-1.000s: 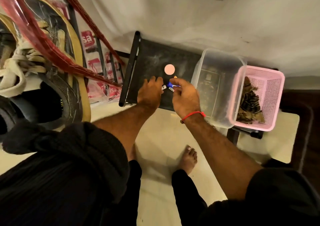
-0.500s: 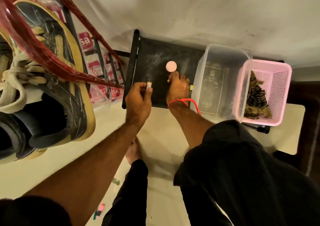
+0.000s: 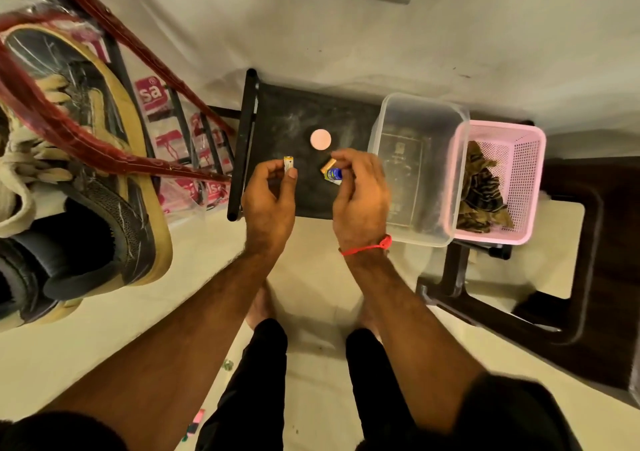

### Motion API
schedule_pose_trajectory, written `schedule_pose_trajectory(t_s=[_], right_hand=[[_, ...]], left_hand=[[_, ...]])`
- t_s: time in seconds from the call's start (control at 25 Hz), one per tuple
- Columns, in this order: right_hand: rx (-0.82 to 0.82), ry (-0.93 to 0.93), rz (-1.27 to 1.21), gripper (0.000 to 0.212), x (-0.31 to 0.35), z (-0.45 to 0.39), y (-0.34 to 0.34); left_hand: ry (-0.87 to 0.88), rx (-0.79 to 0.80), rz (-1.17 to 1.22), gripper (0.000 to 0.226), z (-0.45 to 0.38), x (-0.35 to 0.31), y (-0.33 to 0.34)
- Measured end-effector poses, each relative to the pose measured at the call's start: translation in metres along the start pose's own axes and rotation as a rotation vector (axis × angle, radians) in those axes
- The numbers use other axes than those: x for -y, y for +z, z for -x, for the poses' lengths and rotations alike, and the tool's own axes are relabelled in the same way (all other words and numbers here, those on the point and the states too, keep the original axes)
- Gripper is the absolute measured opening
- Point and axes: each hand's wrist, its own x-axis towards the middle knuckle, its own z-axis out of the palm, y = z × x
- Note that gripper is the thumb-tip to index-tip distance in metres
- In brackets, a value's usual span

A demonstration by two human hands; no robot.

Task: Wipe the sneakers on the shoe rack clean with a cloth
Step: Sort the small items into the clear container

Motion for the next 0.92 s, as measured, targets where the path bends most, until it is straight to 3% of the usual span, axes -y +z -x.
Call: schedule_pose_trajectory(t_s=[0.12, 0.2, 0.4, 0.52, 0.6, 0.8, 0.92], right_hand=[[-0.196, 0.018, -0.058, 0.020, -0.006, -0.003, -0.066], [-0.219, 0.052, 0.040, 0.020, -0.028, 0.001, -0.099], [0.048, -0.067, 0.214, 0.031, -0.100, -0.004, -0.098], [0.319, -0.079, 0.211, 0.038, -0.123, -0.026, -0.074], [0.415, -0.110, 0.201, 0.035, -0.127, -0.032, -0.071], [0.361, -0.015, 0.147, 0.034, -0.128, -0.022, -0.085], [0.237, 0.252, 0.110, 0.040, -0.124, -0.019, -0.086]], left_hand=[[0.009, 0.027, 0.050, 0.022, 0.016, -0.015, 0.015], [0.029, 0.054, 0.076, 0.025, 0.026, -0.024, 0.029], [0.146, 0.157, 0.008, 0.038, 0.047, -0.042, 0.063], [0.216, 0.221, -0.105, 0.034, 0.049, -0.050, 0.079], [0.218, 0.285, -0.200, 0.031, 0.045, -0.055, 0.089], [0.141, 0.474, -0.557, 0.032, 0.023, -0.066, 0.125], [0.117, 0.504, -0.709, 0.036, 0.013, -0.062, 0.145]])
